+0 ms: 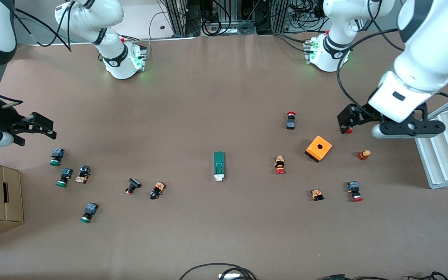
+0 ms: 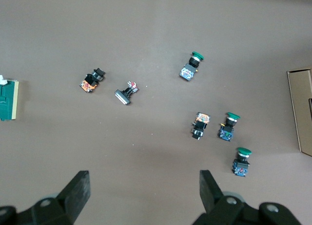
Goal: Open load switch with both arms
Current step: 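Move the left gripper over the green load switch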
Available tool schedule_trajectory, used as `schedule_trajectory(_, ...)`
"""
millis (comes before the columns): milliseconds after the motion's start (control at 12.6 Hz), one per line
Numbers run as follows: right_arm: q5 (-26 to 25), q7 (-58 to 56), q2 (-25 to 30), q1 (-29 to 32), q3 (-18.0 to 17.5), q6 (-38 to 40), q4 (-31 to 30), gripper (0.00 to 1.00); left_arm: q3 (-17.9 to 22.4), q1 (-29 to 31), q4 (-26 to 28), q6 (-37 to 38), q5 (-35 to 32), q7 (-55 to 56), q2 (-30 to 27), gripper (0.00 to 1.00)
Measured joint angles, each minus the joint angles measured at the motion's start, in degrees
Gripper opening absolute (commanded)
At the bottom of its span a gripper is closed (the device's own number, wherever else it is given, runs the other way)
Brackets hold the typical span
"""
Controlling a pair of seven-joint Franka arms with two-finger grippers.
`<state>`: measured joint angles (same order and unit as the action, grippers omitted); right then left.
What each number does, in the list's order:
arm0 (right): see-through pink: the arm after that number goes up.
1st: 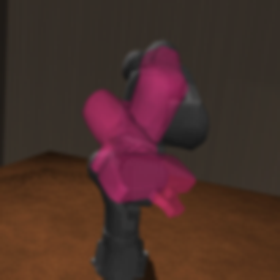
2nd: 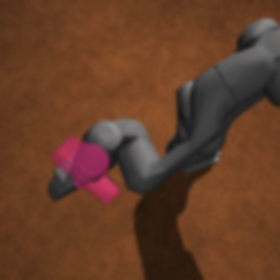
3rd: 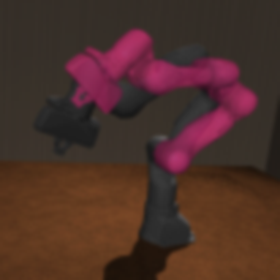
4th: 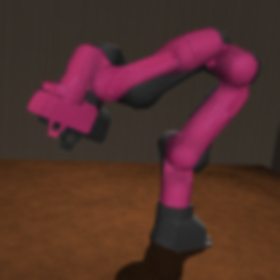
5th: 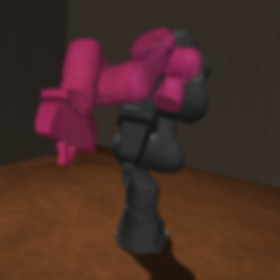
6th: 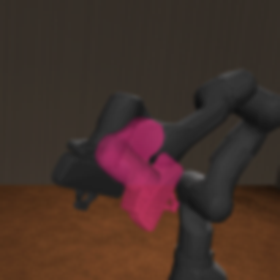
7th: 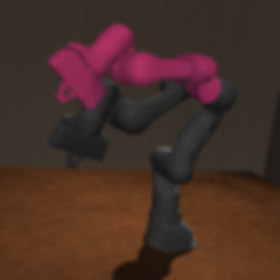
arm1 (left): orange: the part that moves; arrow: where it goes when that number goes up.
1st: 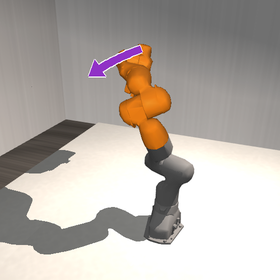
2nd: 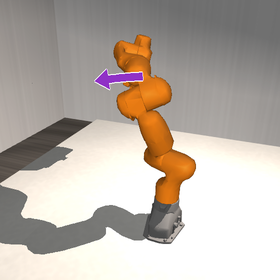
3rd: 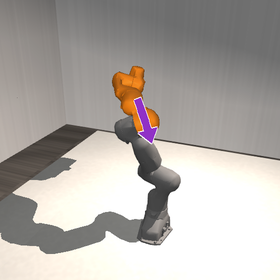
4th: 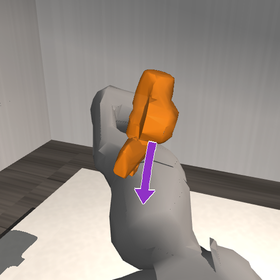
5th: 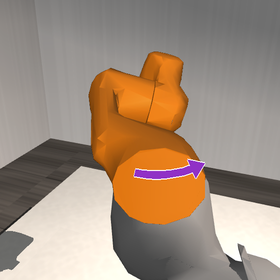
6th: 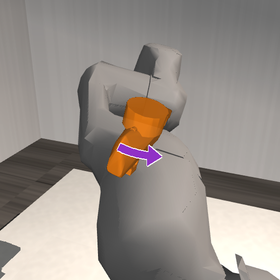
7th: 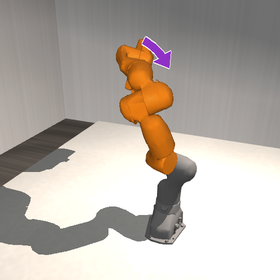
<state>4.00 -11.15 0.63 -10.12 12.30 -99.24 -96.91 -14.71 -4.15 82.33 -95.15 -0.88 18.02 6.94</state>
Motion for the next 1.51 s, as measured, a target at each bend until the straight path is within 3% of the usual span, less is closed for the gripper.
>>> schedule_trajectory(317, 0.0, 0.0, 0.0, 0.0, 0.0, 0.0, 0.0, 1.0, -6.4, -1.5, -0.1, -2.5, -2.5, 10.9, -0.5, 1.0)
schedule_trajectory(793, 0.0, 0.0, 0.0, 0.0, 0.0, 0.0, 0.0, 1.0, -7.7, -18.7, 0.9, -2.3, -16.5, 37.7, -1.9, 1.0)
schedule_trajectory(1031, 0.0, 0.0, 0.0, 0.0, 0.0, 0.0, 0.0, 1.0, -8.6, -25.6, 3.2, -3.0, -24.9, 48.1, 0.6, 1.0)
schedule_trajectory(1507, 0.0, 0.0, 0.0, 0.0, 0.0, 0.0, 0.0, 1.0, -15.9, -30.3, 6.1, -6.7, -39.1, 66.1, 7.7, 1.0)
